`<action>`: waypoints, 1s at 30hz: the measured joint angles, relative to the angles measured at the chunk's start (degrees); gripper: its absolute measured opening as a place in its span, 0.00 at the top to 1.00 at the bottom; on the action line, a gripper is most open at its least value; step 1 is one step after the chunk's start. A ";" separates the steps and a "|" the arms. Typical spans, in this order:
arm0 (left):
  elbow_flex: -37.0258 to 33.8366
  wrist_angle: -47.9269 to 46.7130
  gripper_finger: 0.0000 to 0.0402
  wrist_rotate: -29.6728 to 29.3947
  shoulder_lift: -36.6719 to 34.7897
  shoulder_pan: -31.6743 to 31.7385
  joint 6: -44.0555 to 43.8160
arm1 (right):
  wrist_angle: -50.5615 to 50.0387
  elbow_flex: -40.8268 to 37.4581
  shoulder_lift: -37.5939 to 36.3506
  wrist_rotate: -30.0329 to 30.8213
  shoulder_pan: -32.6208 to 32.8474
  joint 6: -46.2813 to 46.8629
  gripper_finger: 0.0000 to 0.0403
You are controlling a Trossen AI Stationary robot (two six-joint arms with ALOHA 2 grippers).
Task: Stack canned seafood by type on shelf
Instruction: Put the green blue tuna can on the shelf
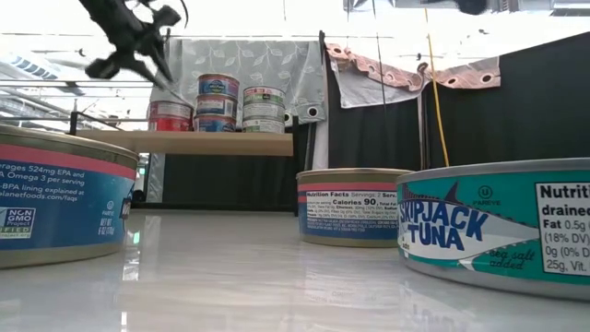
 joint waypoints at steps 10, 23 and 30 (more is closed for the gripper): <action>2.49 5.65 0.78 12.61 -7.37 -9.10 4.93 | -25.34 0.00 -0.64 -1.27 11.27 9.08 0.40; 2.49 30.29 0.78 -0.09 -3.97 -46.81 -2.63 | -19.34 -3.60 13.56 4.49 35.51 18.64 0.89; 2.47 35.73 0.78 -15.13 6.70 -62.52 -3.07 | 11.13 -19.02 20.00 5.05 52.17 28.50 0.99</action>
